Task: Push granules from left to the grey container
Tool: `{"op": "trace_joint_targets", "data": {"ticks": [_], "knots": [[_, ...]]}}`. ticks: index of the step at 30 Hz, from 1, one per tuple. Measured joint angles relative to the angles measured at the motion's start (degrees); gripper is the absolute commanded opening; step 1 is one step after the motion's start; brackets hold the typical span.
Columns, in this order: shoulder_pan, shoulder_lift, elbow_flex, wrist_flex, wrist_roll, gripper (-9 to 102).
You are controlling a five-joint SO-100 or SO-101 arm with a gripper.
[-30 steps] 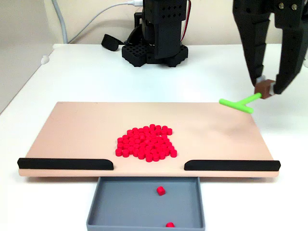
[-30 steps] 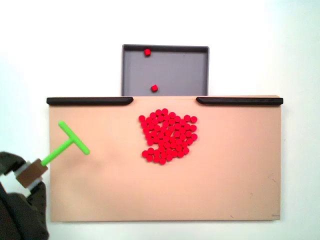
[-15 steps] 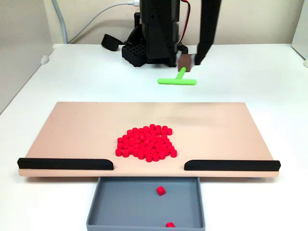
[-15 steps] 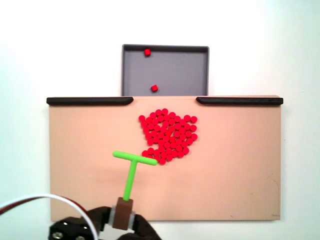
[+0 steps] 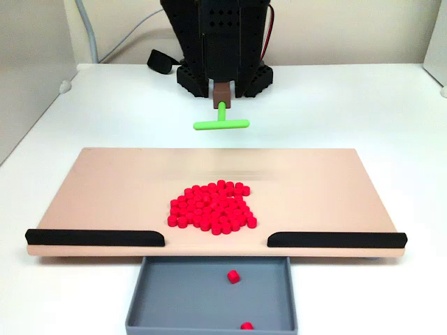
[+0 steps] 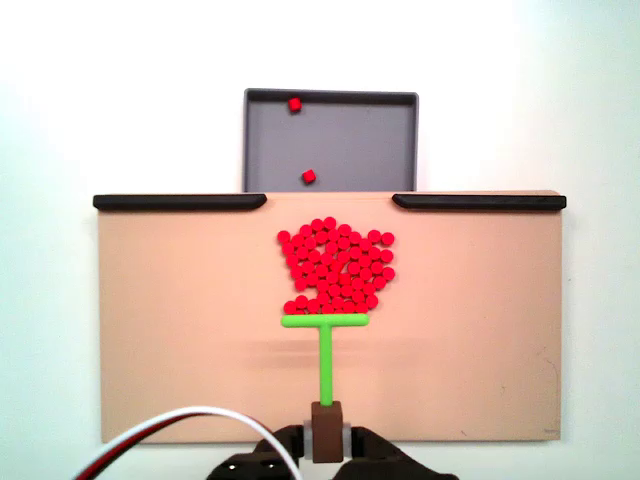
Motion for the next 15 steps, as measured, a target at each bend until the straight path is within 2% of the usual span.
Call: {"op": "trace_joint_targets", "data": {"ticks": [8, 15], "knots": [[0.7, 0.79, 0.0, 0.0, 0.0, 0], [0.26, 0.79, 0.0, 0.0, 4.31, 0]]}}
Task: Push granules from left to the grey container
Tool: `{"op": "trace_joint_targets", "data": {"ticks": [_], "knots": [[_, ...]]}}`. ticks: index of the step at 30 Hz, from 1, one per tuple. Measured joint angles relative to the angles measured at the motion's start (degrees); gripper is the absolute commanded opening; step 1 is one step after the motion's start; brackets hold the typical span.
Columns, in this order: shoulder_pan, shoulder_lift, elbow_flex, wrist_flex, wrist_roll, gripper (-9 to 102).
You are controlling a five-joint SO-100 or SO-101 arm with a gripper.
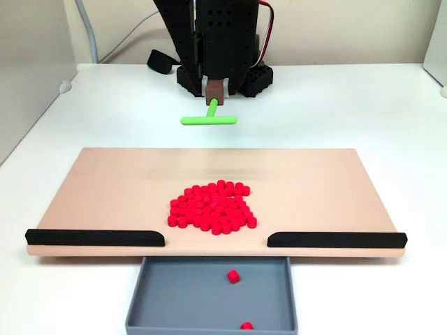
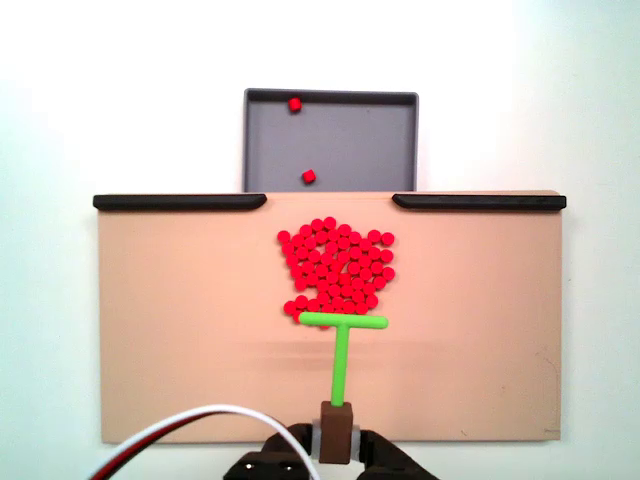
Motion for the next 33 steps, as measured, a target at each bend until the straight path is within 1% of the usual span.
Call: {"op": "trace_joint_targets", "data": {"ticks": [7, 12, 33], "knots": [[-0.53, 0.7, 0.0, 0.0, 0.26, 0], [-1.76, 0.7, 0.0, 0.26, 2.2, 0], [-2.02, 0.7, 0.0, 0.0, 2.2, 0]]}}
